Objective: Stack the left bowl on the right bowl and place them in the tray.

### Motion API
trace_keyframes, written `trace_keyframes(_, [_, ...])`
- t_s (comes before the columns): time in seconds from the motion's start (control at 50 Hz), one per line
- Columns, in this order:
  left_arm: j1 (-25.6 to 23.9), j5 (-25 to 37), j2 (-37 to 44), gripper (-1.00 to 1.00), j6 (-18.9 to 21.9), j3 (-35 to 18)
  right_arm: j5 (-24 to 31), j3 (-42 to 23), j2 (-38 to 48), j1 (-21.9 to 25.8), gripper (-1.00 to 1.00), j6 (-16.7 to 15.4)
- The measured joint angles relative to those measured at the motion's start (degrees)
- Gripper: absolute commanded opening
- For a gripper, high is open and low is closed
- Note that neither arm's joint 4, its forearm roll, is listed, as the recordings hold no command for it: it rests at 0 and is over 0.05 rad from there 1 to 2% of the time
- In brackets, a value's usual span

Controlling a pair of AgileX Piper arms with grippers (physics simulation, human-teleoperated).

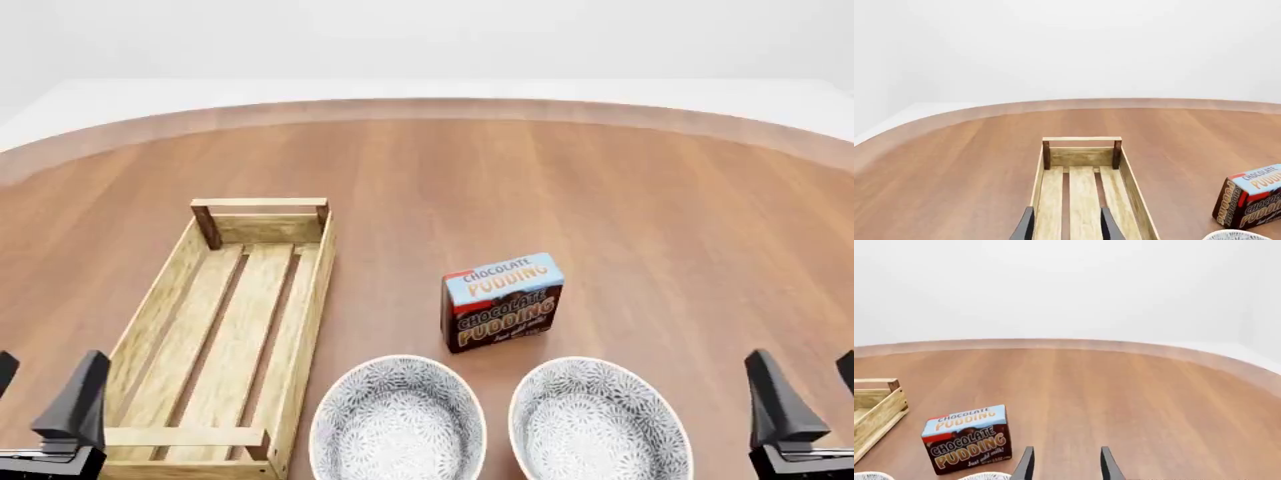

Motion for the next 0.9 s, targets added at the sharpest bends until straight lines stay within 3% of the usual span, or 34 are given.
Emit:
trace_keyframes(0.18, [0.0, 0.0, 0.0, 1.00, 0.0, 0.0, -1.8, -0.2, 2.9, -0.5, 1.00, 0.1])
trace_keyframes(0.38, [0.0, 0.0, 0.0, 1.00, 0.0, 0.0, 1.8, -4.1, 3.8, 0.9, 1.00, 0.3])
trace_keyframes(0.62, [0.0, 0.0, 0.0, 1.00, 0.0, 0.0, 6.2, -17.0, 20.1, 10.3, 1.00, 0.5])
trace_keyframes(0.9, [0.0, 0.0, 0.0, 1.00, 0.0, 0.0, 13.6, -31.9, 39.3, 19.4, 1.00, -2.4])
